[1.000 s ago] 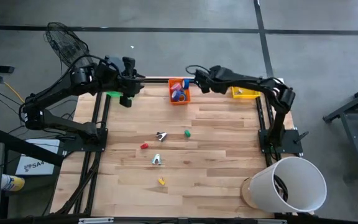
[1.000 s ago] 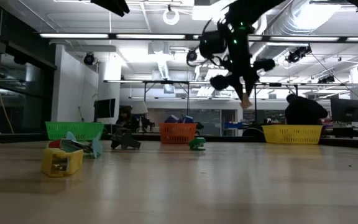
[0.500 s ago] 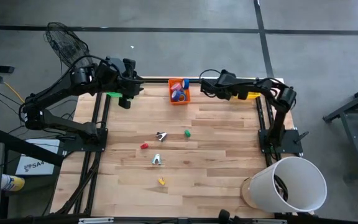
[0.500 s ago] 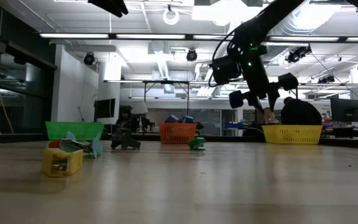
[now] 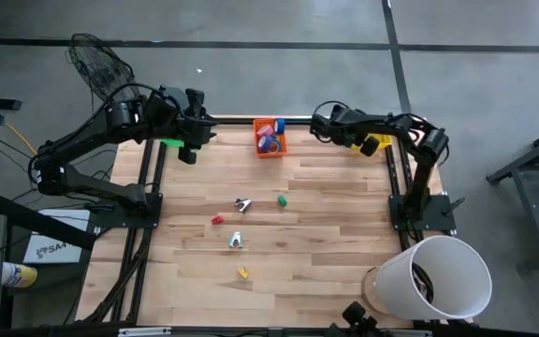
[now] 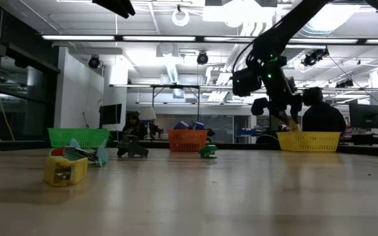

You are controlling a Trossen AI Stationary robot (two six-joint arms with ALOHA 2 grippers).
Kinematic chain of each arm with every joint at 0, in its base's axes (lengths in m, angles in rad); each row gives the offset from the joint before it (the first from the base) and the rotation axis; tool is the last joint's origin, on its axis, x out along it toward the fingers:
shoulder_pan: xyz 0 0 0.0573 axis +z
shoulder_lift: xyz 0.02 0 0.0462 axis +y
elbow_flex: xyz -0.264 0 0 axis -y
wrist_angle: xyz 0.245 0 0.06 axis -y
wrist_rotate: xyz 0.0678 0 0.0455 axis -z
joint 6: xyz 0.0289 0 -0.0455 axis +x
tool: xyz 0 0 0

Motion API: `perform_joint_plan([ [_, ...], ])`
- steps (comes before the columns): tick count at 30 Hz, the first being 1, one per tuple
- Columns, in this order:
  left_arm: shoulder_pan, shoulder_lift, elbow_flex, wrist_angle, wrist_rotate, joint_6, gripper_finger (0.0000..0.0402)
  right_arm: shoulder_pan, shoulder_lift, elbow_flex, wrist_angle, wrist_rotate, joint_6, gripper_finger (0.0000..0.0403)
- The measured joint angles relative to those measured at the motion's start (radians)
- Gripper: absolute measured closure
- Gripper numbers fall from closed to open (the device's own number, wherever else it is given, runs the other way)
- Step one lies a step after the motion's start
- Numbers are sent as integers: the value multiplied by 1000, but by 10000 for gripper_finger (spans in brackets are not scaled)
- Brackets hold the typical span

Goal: Pick and place Stapler, Stapler remover, tape
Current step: Put the pink staple remover into the yellow bin, then put the red stapler into the green bin

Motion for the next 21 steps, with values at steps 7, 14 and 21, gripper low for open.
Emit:
perform_joint_plan([
  [7,0,0,0,-1,0,0,229,-15,0,-49,7,12,122,289],
  [14,0,0,0,-7,-1,5,229,-34,0,-44,28,-14,89,247],
  [21,0,0,0,-8,-4,8,229,-13,-36,-13,26,43,58,231],
])
